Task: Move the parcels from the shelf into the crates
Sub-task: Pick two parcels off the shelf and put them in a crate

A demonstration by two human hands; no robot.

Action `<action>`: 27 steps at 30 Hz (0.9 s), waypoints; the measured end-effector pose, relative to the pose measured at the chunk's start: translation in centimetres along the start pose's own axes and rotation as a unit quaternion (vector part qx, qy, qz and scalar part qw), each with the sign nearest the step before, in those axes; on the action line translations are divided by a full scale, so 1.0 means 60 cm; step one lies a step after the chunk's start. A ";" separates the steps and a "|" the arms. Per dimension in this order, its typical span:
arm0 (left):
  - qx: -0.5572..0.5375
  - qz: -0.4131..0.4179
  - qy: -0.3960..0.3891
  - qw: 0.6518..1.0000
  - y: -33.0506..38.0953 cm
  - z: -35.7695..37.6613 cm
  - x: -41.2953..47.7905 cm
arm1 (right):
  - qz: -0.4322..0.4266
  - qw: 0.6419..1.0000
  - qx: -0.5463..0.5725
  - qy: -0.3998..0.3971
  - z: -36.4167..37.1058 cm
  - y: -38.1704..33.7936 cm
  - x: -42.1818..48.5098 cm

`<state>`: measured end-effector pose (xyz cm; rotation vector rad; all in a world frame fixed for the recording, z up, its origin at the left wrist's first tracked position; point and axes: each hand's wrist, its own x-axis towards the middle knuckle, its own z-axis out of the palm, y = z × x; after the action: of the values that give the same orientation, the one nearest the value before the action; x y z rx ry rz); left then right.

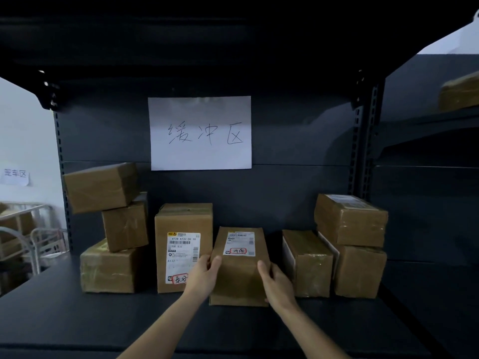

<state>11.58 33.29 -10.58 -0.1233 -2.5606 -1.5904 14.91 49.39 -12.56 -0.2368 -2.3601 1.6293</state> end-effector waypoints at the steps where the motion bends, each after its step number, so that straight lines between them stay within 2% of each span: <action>1: 0.005 0.000 -0.001 1.000 -0.001 -0.002 0.005 | -0.001 1.000 -0.002 0.002 0.003 0.000 0.007; 11: 0.015 0.027 0.026 0.999 -0.011 0.003 0.024 | -0.008 0.999 -0.034 0.018 0.005 0.007 0.032; 15: 0.034 0.113 0.108 0.987 0.005 0.007 0.005 | -0.017 0.995 -0.070 0.063 -0.022 0.017 0.022; 18: 0.069 0.179 0.126 0.973 0.033 0.025 -0.005 | -0.056 0.988 -0.076 0.123 -0.066 0.029 0.003; 23: 0.045 0.243 0.031 0.968 0.083 0.108 -0.029 | -0.060 0.970 -0.092 0.215 -0.145 0.043 -0.020; 27: 0.008 0.236 -0.085 0.968 0.100 0.183 -0.047 | -0.047 0.971 -0.085 0.218 -0.178 0.060 -0.022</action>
<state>14.51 45.79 -10.51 -0.8330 -2.4070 -1.4202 19.36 59.80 -12.49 -0.4583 -2.1313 1.1846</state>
